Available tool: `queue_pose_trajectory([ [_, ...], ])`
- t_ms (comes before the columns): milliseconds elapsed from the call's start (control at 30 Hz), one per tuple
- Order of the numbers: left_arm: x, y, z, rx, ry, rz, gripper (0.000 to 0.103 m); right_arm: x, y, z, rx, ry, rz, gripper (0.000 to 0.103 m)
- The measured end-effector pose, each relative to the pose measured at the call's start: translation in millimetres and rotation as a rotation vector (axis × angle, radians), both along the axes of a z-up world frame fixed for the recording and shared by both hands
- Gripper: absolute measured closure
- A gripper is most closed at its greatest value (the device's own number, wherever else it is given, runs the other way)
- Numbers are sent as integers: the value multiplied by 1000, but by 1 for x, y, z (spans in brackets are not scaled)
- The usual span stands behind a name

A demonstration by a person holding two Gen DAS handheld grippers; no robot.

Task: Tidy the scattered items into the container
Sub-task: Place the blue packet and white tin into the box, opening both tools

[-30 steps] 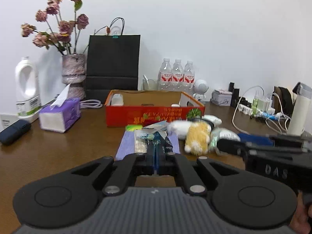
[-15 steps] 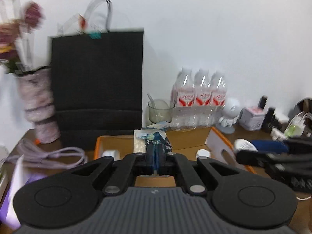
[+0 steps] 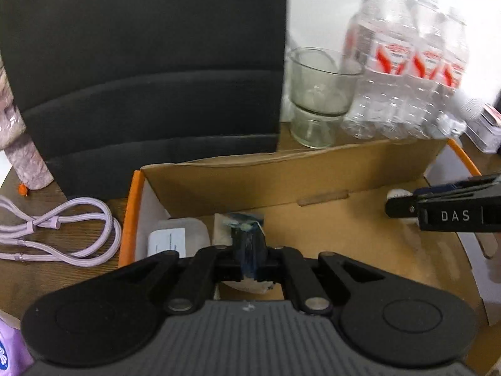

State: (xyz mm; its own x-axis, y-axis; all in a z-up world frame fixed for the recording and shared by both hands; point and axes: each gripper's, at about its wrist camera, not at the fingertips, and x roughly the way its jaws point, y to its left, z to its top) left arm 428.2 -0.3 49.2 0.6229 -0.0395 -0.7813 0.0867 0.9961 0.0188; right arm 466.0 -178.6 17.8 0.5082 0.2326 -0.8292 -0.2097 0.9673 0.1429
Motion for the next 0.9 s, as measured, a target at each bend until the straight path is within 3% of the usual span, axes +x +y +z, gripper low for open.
queue_pose_trajectory([
  [33, 2, 3, 0, -10, -3, 6, 95, 3, 0, -1, -5, 4, -9, 61],
  [100, 2, 6, 0, -34, 5, 4, 90, 4, -1, 1, -6, -3, -26, 41],
  [133, 2, 7, 1, -51, 11, 4, 87, 3, -3, 4, 4, -9, -31, 38],
  [200, 4, 10, 7, -81, 23, 6, 68, -2, -8, 11, 27, -10, -32, 38],
  [367, -12, 10, 35, -116, 33, 6, 59, -24, -18, 41, -4, -6, -42, 36],
  [467, -32, 9, 58, -101, 12, -16, 44, -45, -24, 65, -18, -20, -35, 26],
  [533, -49, 11, 75, -79, -14, -15, 39, -62, -29, 83, -22, -41, -28, 23],
  [633, -75, 13, 94, -67, -73, 1, 22, -89, -34, 103, -23, -75, -23, 20],
  [700, -99, 9, 100, -19, -139, 29, 6, -106, -36, 107, -12, -83, -19, 18],
  [800, -148, 3, 95, 28, -311, 32, 0, -136, -42, 100, 37, -115, -24, 17],
  [900, -197, -3, 76, 22, -531, 12, 0, -183, -46, 82, 140, -335, 2, 18],
])
